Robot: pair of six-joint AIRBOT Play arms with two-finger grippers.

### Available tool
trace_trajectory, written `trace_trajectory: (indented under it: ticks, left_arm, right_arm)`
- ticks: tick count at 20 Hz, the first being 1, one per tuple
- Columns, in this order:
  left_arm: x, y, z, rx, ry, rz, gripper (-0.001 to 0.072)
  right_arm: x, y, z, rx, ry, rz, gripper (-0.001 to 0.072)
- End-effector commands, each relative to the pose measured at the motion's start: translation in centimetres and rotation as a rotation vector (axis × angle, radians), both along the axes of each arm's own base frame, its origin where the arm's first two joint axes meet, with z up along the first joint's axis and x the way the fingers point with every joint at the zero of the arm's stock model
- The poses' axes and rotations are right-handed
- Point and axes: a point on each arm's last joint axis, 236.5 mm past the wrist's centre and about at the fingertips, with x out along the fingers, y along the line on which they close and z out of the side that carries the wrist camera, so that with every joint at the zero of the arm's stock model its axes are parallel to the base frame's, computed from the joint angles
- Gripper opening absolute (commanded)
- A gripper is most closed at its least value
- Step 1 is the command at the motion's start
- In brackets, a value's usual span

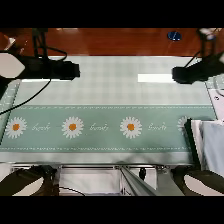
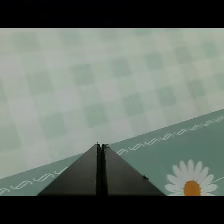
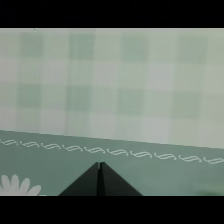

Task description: Fold the shirts.

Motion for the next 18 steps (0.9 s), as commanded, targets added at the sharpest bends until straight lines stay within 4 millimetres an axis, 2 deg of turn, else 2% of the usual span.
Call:
trace_trajectory:
  ticks: [1,4,6,18]
  left_arm:
    - [1.02,1.07,-3.65,0.079,0.059,0.018,0.0015]
    - [0.96,0.97,-3.96,0.082,0.068,0.015,0.0016]
    - [0.82,0.98,-4.10,0.084,0.076,0.013,0.0016]
    - [0.91,0.96,-4.07,0.083,0.073,0.014,0.0016]
  right_arm:
    - [0.18,1.91,-6.52,-0.073,0.118,0.003,0.0029]
    - [0.18,2.06,-6.95,-0.069,0.129,0.003,0.0030]
    - [-0.50,1.94,-7.16,-0.075,0.159,0.007,0.0030]
    - [-0.42,1.89,-7.14,-0.077,0.155,0.007,0.0030]
